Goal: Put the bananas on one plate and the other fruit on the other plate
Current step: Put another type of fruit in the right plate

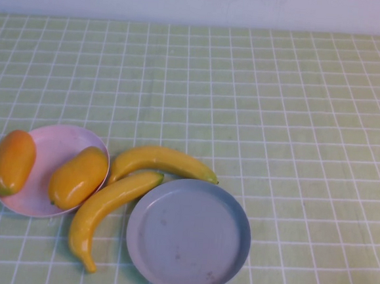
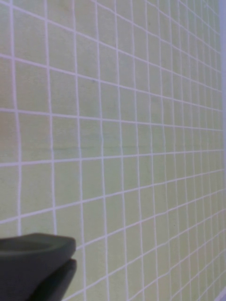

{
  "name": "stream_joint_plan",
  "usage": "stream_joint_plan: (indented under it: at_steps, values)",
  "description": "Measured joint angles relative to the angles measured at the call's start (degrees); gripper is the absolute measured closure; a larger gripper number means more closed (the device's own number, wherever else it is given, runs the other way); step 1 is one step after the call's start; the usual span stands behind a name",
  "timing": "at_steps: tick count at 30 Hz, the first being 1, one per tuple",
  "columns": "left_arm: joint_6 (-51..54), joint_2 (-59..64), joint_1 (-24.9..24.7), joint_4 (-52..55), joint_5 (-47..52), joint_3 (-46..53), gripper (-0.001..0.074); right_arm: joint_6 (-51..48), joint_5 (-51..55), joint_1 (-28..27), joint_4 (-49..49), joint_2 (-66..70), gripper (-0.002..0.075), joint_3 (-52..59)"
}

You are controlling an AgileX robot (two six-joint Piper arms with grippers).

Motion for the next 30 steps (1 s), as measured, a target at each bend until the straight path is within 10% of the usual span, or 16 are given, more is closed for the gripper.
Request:
stream_joint_plan:
  at_steps: [10, 30]
  values:
    - [2.7, -7.2, 7.8, -3.8, -24.8, 18.3, 0.0733, 0.0, 0.0, 0.0, 0.0, 0.0, 0.0743, 0.0]
    - [4.4, -16.2, 7.9, -4.7, -1.7, 19.4, 0.0734, 0.0, 0.0, 0.0, 0.0, 0.0, 0.0743, 0.1]
